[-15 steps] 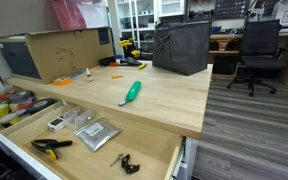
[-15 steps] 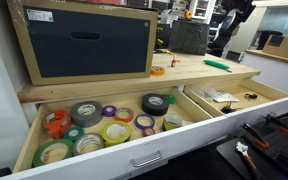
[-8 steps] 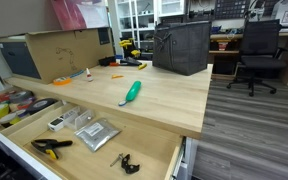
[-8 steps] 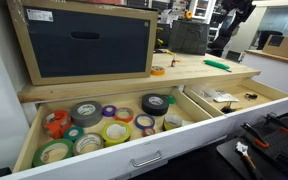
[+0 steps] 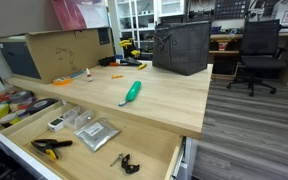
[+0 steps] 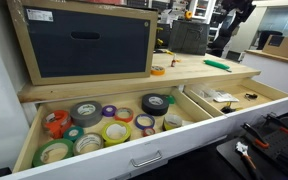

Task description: Pick up the orange masking tape and put it inside the top left drawer

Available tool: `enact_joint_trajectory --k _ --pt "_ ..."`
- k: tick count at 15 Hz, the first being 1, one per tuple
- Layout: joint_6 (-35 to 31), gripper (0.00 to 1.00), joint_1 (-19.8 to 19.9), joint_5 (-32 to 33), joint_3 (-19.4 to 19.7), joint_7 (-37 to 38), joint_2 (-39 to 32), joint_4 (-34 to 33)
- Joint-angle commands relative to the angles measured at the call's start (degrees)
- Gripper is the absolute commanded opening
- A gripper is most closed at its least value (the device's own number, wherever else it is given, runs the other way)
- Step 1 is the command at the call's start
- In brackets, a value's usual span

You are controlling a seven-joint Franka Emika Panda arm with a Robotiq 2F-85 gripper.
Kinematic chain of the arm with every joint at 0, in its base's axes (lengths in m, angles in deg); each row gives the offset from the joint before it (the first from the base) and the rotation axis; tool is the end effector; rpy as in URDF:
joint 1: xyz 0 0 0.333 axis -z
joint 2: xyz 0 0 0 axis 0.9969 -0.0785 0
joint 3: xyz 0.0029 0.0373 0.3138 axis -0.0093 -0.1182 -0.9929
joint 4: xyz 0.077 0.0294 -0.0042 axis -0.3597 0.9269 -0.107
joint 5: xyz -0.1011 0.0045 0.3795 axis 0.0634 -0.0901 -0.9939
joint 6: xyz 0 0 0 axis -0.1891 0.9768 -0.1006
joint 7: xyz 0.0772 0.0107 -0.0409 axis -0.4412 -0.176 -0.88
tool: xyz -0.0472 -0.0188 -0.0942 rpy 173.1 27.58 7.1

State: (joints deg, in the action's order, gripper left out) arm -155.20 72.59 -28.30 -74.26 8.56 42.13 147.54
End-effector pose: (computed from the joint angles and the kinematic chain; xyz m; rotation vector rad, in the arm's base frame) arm 0.3561 0.1687 0.5204 -2.8640 -0.1080 -0.3407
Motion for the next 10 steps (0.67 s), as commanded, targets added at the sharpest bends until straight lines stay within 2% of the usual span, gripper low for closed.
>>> enact_joint_trajectory --k 1,4,10 --pt "0.2 1.00 0.2 -0.1 -0.1 -0.1 0.0 -0.2" --pt "-0.1 1.00 0.2 -0.3 -0.4 0.5 -0.7 -0.8" --pt "-0.7 1.00 2.4 1.5 -1.0 2.9 -9.8 -8.0"
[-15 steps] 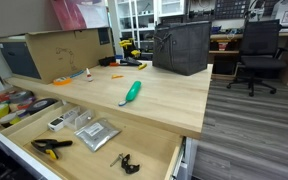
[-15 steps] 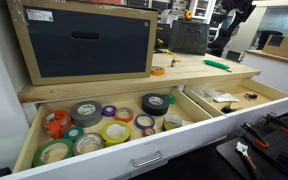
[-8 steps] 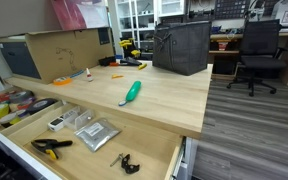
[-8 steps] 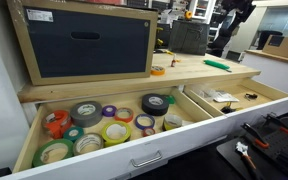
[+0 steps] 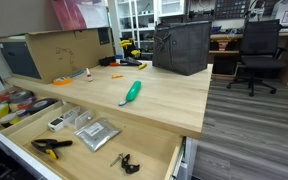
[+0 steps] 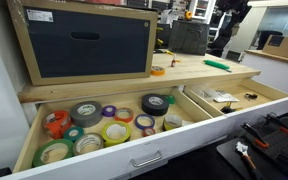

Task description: Pick up the orange masking tape and put it inside the top left drawer

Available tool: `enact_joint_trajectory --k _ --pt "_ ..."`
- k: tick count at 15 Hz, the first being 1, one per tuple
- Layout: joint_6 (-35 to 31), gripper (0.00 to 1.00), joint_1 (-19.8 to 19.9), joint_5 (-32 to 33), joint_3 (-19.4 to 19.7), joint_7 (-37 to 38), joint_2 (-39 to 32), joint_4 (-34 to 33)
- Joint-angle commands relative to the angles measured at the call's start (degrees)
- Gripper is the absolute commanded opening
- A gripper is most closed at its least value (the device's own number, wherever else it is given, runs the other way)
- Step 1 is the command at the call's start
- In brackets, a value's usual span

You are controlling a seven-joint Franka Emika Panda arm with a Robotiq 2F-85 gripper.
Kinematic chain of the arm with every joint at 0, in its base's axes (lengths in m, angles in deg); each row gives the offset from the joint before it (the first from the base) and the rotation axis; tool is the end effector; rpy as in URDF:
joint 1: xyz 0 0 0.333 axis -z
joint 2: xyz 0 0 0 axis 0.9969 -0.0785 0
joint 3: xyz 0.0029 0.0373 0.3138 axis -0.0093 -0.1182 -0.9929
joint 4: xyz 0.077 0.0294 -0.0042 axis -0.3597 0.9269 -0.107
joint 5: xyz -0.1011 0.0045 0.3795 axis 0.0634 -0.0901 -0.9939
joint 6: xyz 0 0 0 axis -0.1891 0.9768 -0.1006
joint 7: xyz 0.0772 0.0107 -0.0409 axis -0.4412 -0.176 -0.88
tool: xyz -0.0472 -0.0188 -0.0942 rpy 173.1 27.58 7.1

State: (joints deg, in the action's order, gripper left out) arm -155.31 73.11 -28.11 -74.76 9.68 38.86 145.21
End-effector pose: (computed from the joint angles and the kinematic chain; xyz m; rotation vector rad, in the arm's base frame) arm 0.3707 0.1748 0.5183 -2.8698 -0.0823 -0.3165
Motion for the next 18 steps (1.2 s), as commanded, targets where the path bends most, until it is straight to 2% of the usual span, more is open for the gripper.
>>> enact_joint_trajectory --k 1,8,11,14,18 --pt "-0.6 1.00 2.3 1.7 -0.1 1.3 -8.9 -7.9" --pt "1.9 1.00 7.2 6.9 4.8 -3.8 -29.4 -28.8" --pt "4.9 1.00 8.4 7.6 6.5 -5.7 -38.3 -38.8" --pt "9.0 1.00 8.5 6.7 6.4 -7.2 -46.0 -48.2" --pt "14.7 1.00 7.9 7.1 5.4 -7.9 -53.7 -57.3"
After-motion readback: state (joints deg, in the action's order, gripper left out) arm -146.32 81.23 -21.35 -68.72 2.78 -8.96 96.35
